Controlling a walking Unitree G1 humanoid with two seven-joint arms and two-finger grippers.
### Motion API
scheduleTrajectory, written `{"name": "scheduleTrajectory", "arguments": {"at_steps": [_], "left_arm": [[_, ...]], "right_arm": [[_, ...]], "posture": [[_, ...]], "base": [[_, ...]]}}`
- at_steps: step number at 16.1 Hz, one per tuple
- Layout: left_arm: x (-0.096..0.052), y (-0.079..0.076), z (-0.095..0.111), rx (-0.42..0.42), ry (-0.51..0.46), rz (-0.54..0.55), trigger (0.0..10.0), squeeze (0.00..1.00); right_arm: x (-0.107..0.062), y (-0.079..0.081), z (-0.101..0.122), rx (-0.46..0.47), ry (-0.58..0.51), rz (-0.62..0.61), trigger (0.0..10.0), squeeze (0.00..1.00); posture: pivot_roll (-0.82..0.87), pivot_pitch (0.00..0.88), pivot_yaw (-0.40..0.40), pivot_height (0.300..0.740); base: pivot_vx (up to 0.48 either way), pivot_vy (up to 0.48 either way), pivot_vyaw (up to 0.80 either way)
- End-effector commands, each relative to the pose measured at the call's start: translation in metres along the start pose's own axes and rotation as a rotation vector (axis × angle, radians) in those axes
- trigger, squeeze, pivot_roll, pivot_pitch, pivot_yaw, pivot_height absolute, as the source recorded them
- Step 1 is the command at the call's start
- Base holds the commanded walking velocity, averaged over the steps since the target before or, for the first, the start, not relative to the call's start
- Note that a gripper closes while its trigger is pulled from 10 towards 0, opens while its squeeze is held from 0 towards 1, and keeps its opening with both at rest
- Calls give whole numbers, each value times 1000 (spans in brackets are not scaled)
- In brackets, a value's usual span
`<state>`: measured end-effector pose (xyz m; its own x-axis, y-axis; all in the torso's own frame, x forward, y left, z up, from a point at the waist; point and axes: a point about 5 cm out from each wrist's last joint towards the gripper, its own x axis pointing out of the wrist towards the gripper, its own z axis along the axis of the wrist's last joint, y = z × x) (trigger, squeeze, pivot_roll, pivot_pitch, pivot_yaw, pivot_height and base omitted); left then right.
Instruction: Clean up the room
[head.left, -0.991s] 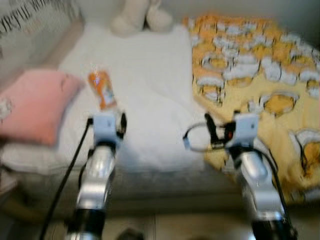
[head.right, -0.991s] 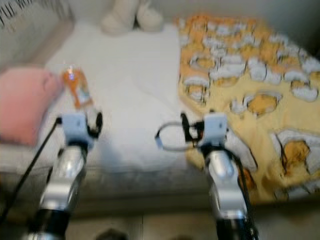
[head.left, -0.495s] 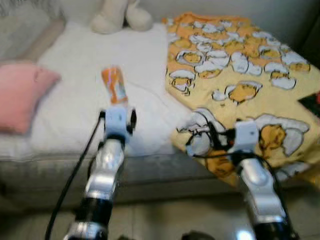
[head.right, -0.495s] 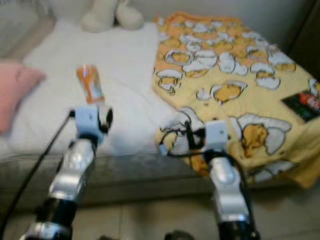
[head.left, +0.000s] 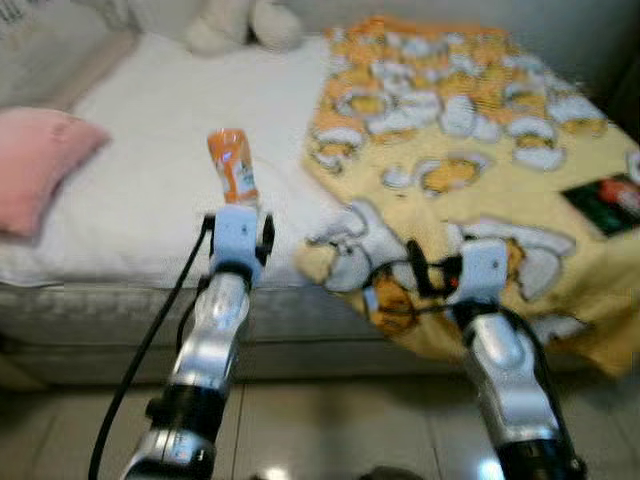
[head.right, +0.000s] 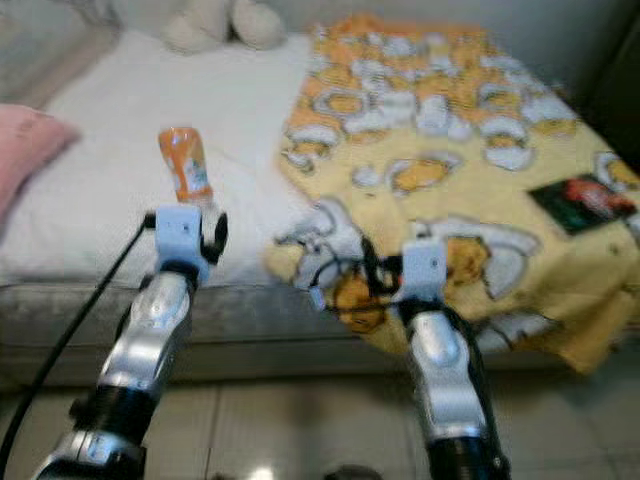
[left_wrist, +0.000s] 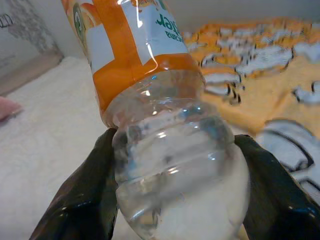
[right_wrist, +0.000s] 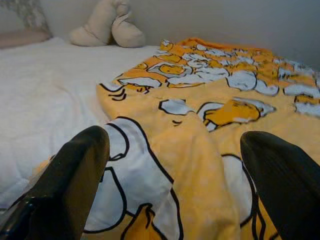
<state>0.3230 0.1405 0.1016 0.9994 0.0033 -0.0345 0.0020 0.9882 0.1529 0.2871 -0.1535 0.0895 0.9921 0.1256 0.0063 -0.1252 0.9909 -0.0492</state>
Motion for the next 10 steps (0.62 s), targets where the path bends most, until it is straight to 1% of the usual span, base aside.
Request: {"name": "scheduleTrajectory", "arguments": {"at_steps": [1,3,5,6,7,9,10], "left_arm": [[0,1,3,-7,-20,6,10000,0],[-4,6,-1,12,-33,2,10000,0],[-6,9,-2,2,-33,4,10000,0],[-15,10,-5,-11,-22,-4,10000,0],[-23,12,-7,-1,-22,-15,10000,0],[-41,20,-14,1,4,-21,10000,0],[-47,23,-11,4,-3,-22,10000,0]], "right_arm": [[1,3,2,-15,-11,13,10000,0],[-4,4,-3,-12,-4,13,10000,0],[-7,5,-7,0,16,11,10000,0],[-17,6,-12,-11,44,21,10000,0],[-25,1,-16,-25,61,24,10000,0],[-45,-13,-28,-52,116,6,10000,0],[-55,-19,-29,-75,116,8,10000,0]], "posture": [[-161,0,63,723],[-162,0,64,723],[-163,0,67,723],[-160,0,65,723],[-157,0,63,723],[-151,0,55,723],[-149,0,51,723]], "base": [[0,-416,0],[0,-418,0],[0,-416,0],[0,-416,0],[0,-416,0],[0,-418,0],[0,-416,0]]}}
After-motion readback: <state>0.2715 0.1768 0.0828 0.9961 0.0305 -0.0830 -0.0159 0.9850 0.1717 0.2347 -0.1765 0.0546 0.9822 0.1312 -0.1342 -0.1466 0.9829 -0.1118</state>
